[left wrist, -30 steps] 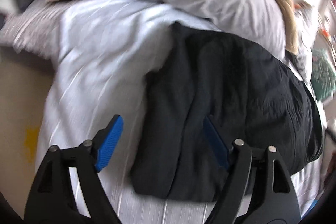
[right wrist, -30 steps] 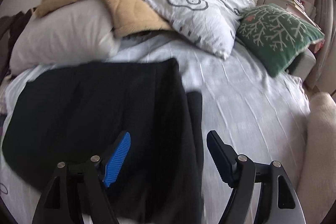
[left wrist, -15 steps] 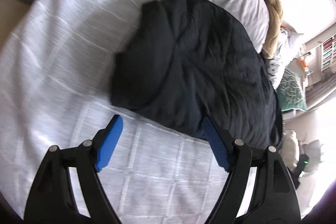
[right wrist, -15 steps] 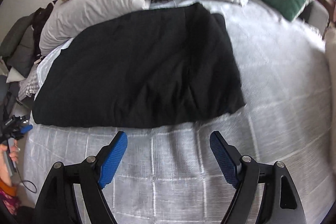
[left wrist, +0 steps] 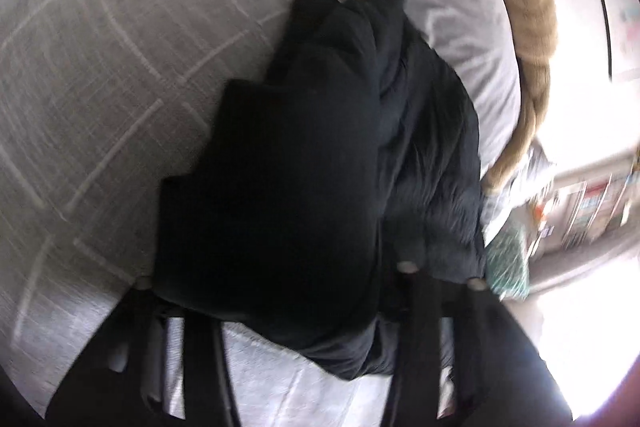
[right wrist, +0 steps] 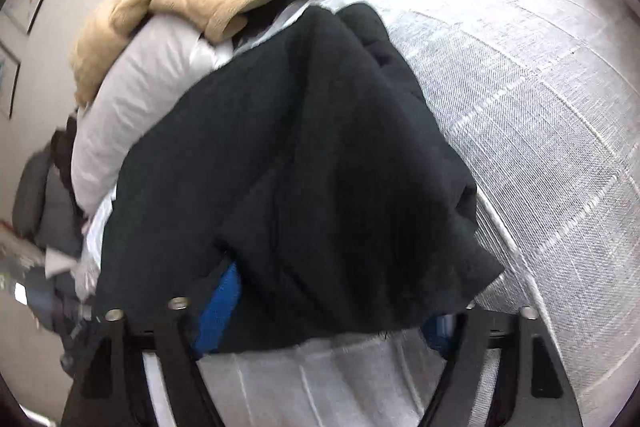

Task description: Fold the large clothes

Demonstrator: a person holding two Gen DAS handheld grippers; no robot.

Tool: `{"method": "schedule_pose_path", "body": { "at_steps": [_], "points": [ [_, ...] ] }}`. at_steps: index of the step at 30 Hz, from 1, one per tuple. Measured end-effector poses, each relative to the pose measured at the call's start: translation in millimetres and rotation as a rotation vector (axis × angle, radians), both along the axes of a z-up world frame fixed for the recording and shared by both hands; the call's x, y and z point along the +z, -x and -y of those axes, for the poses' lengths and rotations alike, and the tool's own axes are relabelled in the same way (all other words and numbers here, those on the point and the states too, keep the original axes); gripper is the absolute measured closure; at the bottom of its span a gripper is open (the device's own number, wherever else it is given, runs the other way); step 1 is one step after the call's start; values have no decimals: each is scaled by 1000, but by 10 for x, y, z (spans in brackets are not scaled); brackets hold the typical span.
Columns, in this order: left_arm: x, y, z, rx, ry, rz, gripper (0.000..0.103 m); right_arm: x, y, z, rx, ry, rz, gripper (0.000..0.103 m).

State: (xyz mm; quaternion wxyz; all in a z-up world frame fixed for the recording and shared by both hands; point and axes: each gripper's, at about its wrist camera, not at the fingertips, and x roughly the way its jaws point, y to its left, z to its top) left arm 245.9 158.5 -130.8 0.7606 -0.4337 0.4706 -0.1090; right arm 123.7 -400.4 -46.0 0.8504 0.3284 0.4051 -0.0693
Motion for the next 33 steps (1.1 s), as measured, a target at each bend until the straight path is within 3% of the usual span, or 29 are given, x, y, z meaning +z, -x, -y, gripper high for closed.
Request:
{"method": "schedule_pose_path", "body": {
  "at_steps": [2, 3, 6, 11, 16, 18, 21, 23, 25, 28, 33],
  "points": [
    [189, 83, 110, 7, -99, 28, 75, 79, 16, -85, -12, 27, 12, 70],
    [344, 144, 158, 7, -149, 53, 76, 144, 11, -173, -9, 68, 8, 75],
    [704, 372, 86, 21, -134, 79, 78, 370, 89, -305, -9, 142, -7, 78],
    [1123, 1015, -146, -54, -212, 126, 78, 693, 573, -349, 38, 83, -18, 78],
    [1119, 1860, -521, -93, -209, 75, 77, 689, 1219, -519, 110, 11, -76, 78],
    [1061, 2082, -574, -152, -247, 33, 75, 674, 1449, -565, 133, -12, -87, 76],
    [902, 2133, -502, -236, -313, -48, 68, 583, 1675, -590, 165, -28, -103, 67],
    [833, 2154, -459, -276, -354, -120, 62, 461, 1676, -523, 162, -47, -163, 61],
    [963, 2272, -439, -294, -436, -112, 57, 383, 1734, -410, 128, -66, -219, 57],
    [1182, 2466, -431, -338, -557, -76, 49, 508, 1921, -321, 116, -21, -218, 55],
    [1651, 2558, -251, -255, -877, 80, 43, 921, 2155, -200, 37, 199, -173, 50]
  ]
}}
